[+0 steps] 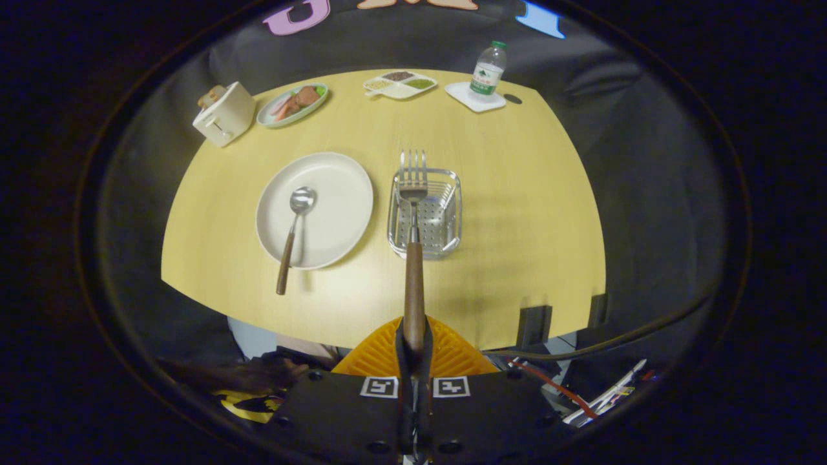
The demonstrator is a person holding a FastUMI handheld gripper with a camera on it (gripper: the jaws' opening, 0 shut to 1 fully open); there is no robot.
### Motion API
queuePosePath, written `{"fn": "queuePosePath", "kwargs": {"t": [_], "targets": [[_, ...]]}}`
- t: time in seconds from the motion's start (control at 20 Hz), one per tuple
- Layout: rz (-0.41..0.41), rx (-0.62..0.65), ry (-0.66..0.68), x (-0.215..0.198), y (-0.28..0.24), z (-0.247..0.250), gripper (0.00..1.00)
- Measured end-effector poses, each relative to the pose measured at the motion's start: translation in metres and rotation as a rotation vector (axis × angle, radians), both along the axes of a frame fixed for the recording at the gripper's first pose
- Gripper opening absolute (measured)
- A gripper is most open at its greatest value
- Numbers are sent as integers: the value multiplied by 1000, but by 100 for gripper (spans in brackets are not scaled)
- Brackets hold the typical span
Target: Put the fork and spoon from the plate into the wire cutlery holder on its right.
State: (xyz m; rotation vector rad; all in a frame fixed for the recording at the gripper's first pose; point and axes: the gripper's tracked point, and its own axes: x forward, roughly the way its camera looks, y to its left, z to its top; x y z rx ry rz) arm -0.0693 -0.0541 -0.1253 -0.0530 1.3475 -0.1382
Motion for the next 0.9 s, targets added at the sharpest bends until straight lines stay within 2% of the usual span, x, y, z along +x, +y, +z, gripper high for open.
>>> {"fn": "queuePosePath", "kwargs": {"t": [0.2,0.45,0.75,0.9], "targets": [[2,-14,105,-13,0,-11,6],[-7,-65,214,-5,-9,-7,6],[16,-57,252,13,-5,-13,9],[7,-47,228,17,-4,-11,16]]}}
